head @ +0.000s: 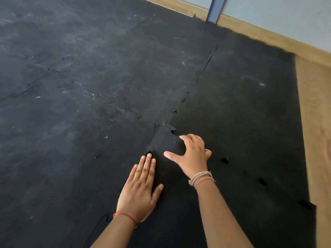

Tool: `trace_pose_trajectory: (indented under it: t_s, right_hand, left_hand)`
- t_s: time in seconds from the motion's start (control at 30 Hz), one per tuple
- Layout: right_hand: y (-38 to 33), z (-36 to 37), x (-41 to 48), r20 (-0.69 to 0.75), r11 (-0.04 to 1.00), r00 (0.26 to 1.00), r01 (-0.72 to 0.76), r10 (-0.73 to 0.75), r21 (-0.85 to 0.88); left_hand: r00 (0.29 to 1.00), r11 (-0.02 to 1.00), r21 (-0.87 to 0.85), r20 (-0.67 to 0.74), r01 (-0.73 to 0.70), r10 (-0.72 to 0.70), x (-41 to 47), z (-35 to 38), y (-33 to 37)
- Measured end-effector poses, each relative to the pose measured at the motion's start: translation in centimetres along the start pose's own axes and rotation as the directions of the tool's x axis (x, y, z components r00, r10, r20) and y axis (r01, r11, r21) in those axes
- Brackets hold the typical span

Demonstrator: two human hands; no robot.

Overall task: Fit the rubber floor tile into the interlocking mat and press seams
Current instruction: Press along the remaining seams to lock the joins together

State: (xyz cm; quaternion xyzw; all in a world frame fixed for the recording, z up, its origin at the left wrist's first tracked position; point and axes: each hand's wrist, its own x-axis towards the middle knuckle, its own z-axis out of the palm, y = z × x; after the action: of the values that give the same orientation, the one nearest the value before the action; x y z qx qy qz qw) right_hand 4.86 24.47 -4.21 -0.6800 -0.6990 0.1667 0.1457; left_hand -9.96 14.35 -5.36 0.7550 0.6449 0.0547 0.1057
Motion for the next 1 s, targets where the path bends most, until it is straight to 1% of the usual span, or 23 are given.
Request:
trace_pose_trajectory:
  t_s: [0.1, 0.13, 0.2, 0.23, 0.27, 0.3, 0.33, 0.37, 0.4, 0.43, 0.5, 0.57, 0.6, 0.67, 0.7, 0.73, 0.77, 0.8, 0.87, 0.9, 0.97, 1.0]
  right_hand:
    - [0.3, 0.2, 0.4, 0.099, 0.999, 0.995, -0.007, 0.012, -0.051]
    - [0.2, 0.2, 0.8, 0.1, 1.0, 0.995, 0.004, -0.001, -0.026]
    - [-0.3, -0.1, 1.8, 0.093, 0.99, 0.993, 0.06, -0.072, 0.132]
    - [-0.9, -0.3, 2.5, 0.123, 0.97, 0.988, 0.068, -0.099, 0.234]
    - [-1.6, -0.4, 3.1, 0.183, 0.951, 0.976, 0.054, -0.114, 0.304]
    - [-2.5, -0.2, 3.6, 0.259, 0.955, 0.958, 0.046, -0.125, 0.294]
    - [-3.5, 0.1, 3.9, 0.32, 0.978, 0.938, 0.071, -0.132, 0.195]
    - [-4.3, 0.5, 4.0, 0.348, 0.992, 0.929, 0.11, -0.127, 0.068]
    - [-4.9, 0.8, 4.1, 0.343, 0.992, 0.933, 0.123, -0.107, -0.025]
    - [-5.2, 0.8, 4.1, 0.329, 0.991, 0.94, 0.114, -0.087, -0.064]
    - [-5.5, 0.0, 3.9, 0.297, 0.995, 0.951, 0.097, -0.084, -0.028]
    - [-5.6, -1.5, 3.8, 0.215, 0.987, 0.972, 0.068, -0.098, 0.142]
    - [-5.6, -2.2, 3.5, 0.138, 0.964, 0.985, 0.071, -0.109, 0.255]
    - [-5.8, -3.1, 2.5, -0.064, 0.869, 0.991, 0.135, -0.118, 0.476]
    - [-5.9, -3.2, 2.0, -0.139, 0.815, 0.984, 0.169, -0.11, 0.554]
    - [-5.9, -3.0, 1.8, -0.171, 0.781, 0.981, 0.179, -0.094, 0.599]
    - [-5.9, -2.6, 1.9, -0.141, 0.773, 0.987, 0.147, -0.074, 0.617]
    - [-5.9, -2.1, 2.4, -0.055, 0.785, 0.997, 0.069, -0.045, 0.615]
    - [-6.1, -1.1, 3.5, 0.147, 0.854, 0.988, -0.119, 0.05, 0.506]
    - [-6.4, -0.9, 3.8, 0.18, 0.878, 0.98, -0.161, 0.087, 0.45]
    - [-7.1, -1.3, 4.1, 0.1, 0.874, 0.989, -0.146, 0.112, 0.463]
    - [-7.3, -1.8, 3.7, 0.025, 0.836, 0.995, -0.098, 0.101, 0.54]
  left_hand:
    - [1.0, 1.0, 0.014, 0.011, -0.013, 0.013, 0.0, 0.1, -0.1]
    - [1.0, 1.0, 0.017, 0.022, -0.014, 0.014, 0.0, 0.2, -0.1]
    - [0.999, 1.0, -0.003, 0.04, 0.001, 0.0, 0.1, 0.2, -0.1]
    - [0.999, 1.0, -0.003, 0.04, 0.007, -0.007, 0.2, 0.2, -0.2]
    - [0.999, 1.0, 0.017, 0.035, 0.004, -0.004, 0.2, 0.3, -0.2]
    - [1.0, 0.999, 0.033, 0.022, -0.015, 0.014, 0.1, 0.7, -0.3]
    - [1.0, 0.999, 0.029, 0.021, -0.024, 0.023, 0.1, 1.0, -0.4]
    - [1.0, 0.999, 0.029, 0.019, -0.026, 0.025, 0.2, 1.1, -0.5]
    - [0.999, 0.999, 0.04, 0.026, -0.022, 0.021, 0.2, 1.1, -0.5]
    - [0.999, 0.999, 0.041, 0.032, -0.012, 0.011, 0.1, 1.0, -0.4]
    - [1.0, 0.999, 0.036, 0.015, 0.022, -0.022, -0.7, 1.0, -0.3]
    - [0.998, 0.996, 0.07, -0.043, 0.056, -0.053, -2.4, 0.9, -0.2]
    - [0.996, 0.996, 0.04, -0.041, 0.079, -0.078, -3.5, 0.9, -0.1]
    - [0.995, 0.995, -0.046, -0.056, 0.084, -0.087, -4.8, 0.9, -0.2]
    - [0.995, 0.995, -0.05, -0.045, 0.082, -0.084, -5.1, 0.9, -0.2]
    - [0.995, 0.996, -0.042, -0.046, 0.084, -0.086, -5.1, 1.0, -0.2]
    - [0.994, 0.995, -0.034, -0.055, 0.089, -0.091, -5.0, 0.9, -0.2]
    - [0.994, 0.996, -0.024, -0.061, 0.089, -0.09, -4.8, 0.9, -0.2]
    - [0.996, 0.996, 0.0, -0.029, 0.089, -0.089, -4.5, 0.6, -0.1]
    - [0.995, 0.995, 0.018, -0.03, 0.097, -0.096, -4.6, 0.6, -0.2]
    - [0.994, 0.995, 0.016, -0.048, 0.098, -0.097, -4.8, 0.7, -0.3]
    - [0.994, 0.996, -0.005, -0.065, 0.09, -0.09, -4.9, 0.7, -0.4]
